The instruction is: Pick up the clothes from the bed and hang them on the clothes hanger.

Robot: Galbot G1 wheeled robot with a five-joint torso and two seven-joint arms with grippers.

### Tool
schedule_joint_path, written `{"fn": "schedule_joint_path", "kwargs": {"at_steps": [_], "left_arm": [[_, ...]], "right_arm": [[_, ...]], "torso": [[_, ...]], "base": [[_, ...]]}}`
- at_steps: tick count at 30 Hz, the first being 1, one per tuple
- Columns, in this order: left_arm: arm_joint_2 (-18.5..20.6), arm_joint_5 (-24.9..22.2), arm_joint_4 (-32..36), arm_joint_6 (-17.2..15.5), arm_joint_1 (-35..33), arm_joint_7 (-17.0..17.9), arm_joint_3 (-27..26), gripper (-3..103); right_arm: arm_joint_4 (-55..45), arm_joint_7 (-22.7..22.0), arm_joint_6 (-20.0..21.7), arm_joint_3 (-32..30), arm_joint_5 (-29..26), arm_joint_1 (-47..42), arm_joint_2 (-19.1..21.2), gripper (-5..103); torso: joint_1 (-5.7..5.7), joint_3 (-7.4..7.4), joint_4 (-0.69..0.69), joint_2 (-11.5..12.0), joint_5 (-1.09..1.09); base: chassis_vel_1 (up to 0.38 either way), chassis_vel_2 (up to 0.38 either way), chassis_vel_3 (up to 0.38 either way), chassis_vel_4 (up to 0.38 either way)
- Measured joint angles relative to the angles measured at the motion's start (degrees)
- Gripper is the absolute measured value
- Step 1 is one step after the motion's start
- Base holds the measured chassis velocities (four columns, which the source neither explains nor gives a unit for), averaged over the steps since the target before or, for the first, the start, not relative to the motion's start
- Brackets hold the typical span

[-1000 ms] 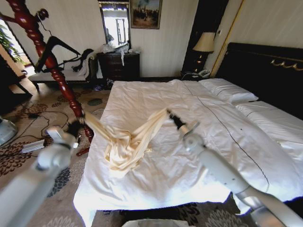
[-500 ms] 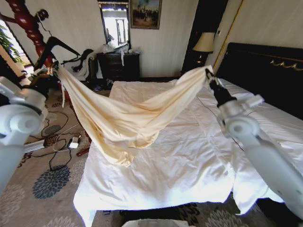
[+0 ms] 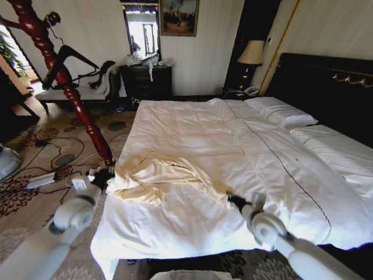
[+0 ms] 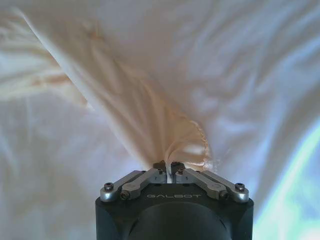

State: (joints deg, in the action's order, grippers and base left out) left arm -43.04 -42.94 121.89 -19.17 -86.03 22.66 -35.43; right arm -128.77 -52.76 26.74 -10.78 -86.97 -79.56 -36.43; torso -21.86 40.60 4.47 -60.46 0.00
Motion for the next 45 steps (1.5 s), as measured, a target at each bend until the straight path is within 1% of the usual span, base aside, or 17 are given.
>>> {"fn": "schedule_joint_path", "kwargs": {"at_steps": [2,3,5,7,9,12,16,19,21,24,26,28,30,31,33,35,45], "left_arm": [[-0.9,2.7,0.7,-2.0,-2.3,1.3,-0.2,0],[-0.9,2.7,0.7,-2.0,-2.3,1.3,-0.2,0],[-2.3,5.2,0.9,-2.9,-3.8,1.7,-0.2,0],[-3.3,6.6,1.1,-3.6,-4.7,2.0,-0.3,0],[-3.7,7.3,1.2,-3.8,-5.1,2.1,-0.4,0],[-4.7,8.8,1.7,-3.9,-6.3,2.1,-1.0,0],[-5.6,9.5,2.4,-3.9,-7.2,2.3,-1.6,0],[-5.9,9.9,2.6,-3.8,-7.5,2.6,-2.1,0],[-5.9,9.9,2.6,-3.8,-7.5,2.7,-2.2,0],[-5.9,9.8,2.5,-3.8,-7.4,2.9,-2.4,0],[-5.7,9.6,2.3,-3.9,-7.1,3.0,-2.3,0],[-5.6,9.6,2.1,-3.9,-6.8,3.1,-2.1,0],[-5.6,9.5,1.4,-3.9,-5.9,3.2,-1.5,0],[-5.6,9.5,1.4,-3.9,-5.9,3.2,-1.5,0],[-5.5,9.4,0.6,-3.9,-4.9,3.3,-0.9,0],[-5.3,9.2,0.1,-3.9,-4.1,3.3,-0.4,0],[-5.0,7.8,-0.6,-3.9,-2.2,3.6,0.0,0]], "right_arm": [[-3.0,-5.0,5.4,-0.2,-6.3,0.4,0.0,13],[-3.0,-5.0,5.4,-0.2,-6.3,0.4,0.0,13],[-5.1,-7.8,8.5,-0.9,-11.0,2.3,0.1,23],[-6.9,-9.1,10.1,-2.1,-15.2,4.4,0.8,34],[-8.2,-10.3,11.1,-2.7,-17.3,5.4,1.4,34],[-12.5,-15.7,15.3,-4.0,-24.2,8.5,3.2,51],[-14.7,-18.3,16.1,-4.3,-29.0,13.7,3.9,62],[-13.9,-19.4,16.1,-3.9,-31.4,17.2,4.1,79],[-12.6,-19.4,16.1,-3.8,-31.1,18.0,4.1,79],[-8.8,-18.7,16.0,-3.0,-26.7,19.3,4.2,89],[-5.6,-17.1,14.6,-2.4,-20.5,18.6,5.1,98],[-5.1,-18.1,12.7,-2.0,-19.9,17.4,5.3,99],[-5.5,-25.4,9.2,-0.6,-22.1,13.3,4.4,100],[-5.5,-25.4,9.2,-0.6,-22.1,13.3,4.4,100],[-7.5,-31.4,7.4,-0.9,-29.2,10.0,2.6,100],[-8.8,-34.2,5.4,-1.4,-34.3,8.5,0.9,100],[-8.4,-35.1,3.0,-0.3,-39.9,6.5,-1.9,100]], "torso": [[0.00,0.00,0.00,0.0,0.00],[0.00,0.00,0.00,0.0,0.00],[0.00,0.01,-0.01,0.0,-0.01],[-0.02,0.01,-0.02,0.0,0.01],[-0.02,0.02,-0.02,0.0,0.00],[-0.02,0.01,0.01,0.0,0.00],[-0.02,0.01,-0.02,0.0,0.00],[-0.02,0.01,0.00,0.0,0.00],[-0.02,0.01,0.00,0.0,0.00],[-0.02,0.02,-0.01,0.0,0.00],[-0.03,0.02,-0.01,0.0,0.01],[-0.02,0.02,-0.02,0.0,0.00],[-0.02,0.02,0.00,0.0,0.00],[-0.02,0.02,0.00,0.0,0.00],[-0.02,0.02,0.02,0.0,-0.01],[-0.02,0.02,-0.01,0.0,0.01],[-0.01,0.02,-0.03,0.0,-0.01]], "base": [[0.000,0.000,0.000,0.000],[0.000,0.000,0.000,0.000],[0.000,0.000,0.000,0.000],[0.000,0.000,0.000,0.000],[0.000,0.000,0.000,0.000],[0.000,0.000,0.000,0.000],[0.000,0.000,0.000,0.000],[0.000,0.000,0.000,0.000],[0.000,0.000,0.000,0.000],[0.000,0.000,0.000,0.000],[0.000,0.000,0.000,0.000],[0.000,0.000,0.000,0.000],[0.000,0.000,0.000,0.000],[0.000,0.000,0.000,0.000],[0.000,0.000,0.000,0.000],[0.000,0.000,0.000,0.000],[0.000,0.000,0.000,0.000]]}}
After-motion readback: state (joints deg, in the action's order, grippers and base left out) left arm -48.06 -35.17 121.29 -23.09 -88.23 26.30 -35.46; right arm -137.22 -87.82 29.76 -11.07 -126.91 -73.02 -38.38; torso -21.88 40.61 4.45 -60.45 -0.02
